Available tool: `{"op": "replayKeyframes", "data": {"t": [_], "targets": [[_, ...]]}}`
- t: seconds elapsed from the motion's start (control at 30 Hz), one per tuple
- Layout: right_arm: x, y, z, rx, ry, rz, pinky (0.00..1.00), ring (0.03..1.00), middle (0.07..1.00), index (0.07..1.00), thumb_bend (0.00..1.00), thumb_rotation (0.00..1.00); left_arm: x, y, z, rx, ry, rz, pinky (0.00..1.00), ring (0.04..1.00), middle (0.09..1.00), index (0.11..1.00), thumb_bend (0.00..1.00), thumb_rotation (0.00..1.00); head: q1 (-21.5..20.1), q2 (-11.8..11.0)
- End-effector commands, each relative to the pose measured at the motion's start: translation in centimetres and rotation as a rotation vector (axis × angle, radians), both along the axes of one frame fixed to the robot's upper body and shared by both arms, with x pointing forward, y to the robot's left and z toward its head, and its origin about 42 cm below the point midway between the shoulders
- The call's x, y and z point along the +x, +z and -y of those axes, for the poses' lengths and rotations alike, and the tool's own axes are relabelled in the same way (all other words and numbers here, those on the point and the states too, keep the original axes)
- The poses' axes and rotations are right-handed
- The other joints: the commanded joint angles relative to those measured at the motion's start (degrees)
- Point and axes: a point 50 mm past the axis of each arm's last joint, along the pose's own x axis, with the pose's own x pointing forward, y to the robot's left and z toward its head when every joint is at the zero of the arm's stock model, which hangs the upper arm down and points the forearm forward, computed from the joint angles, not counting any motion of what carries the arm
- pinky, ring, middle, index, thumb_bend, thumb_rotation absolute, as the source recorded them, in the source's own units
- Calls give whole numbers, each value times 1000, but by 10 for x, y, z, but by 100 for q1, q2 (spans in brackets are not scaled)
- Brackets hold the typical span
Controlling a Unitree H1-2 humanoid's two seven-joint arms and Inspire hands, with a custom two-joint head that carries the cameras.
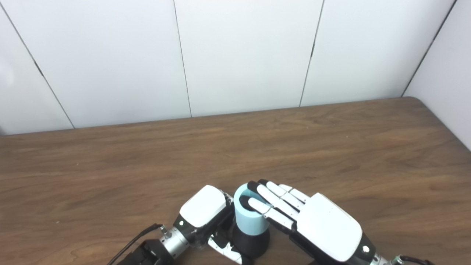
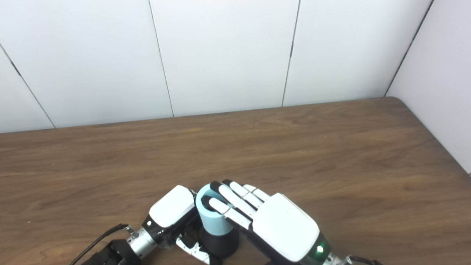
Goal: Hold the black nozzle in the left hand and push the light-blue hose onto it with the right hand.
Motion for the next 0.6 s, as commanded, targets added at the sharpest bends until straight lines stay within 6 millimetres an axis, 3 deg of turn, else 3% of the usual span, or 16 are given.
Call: {"op": "replayKeyframes", "data": {"t": [0.0,0.57], "targets": [[-8,-31,3,-175,31,-220,867,953,956,909,750,975,-35,-63,-19,191,15,-198,119,170,471,483,525,0,0,4],[-9,-31,3,-181,32,-241,867,947,950,904,754,964,-35,-63,-20,182,18,-207,117,169,471,483,525,0,14,15]]}}
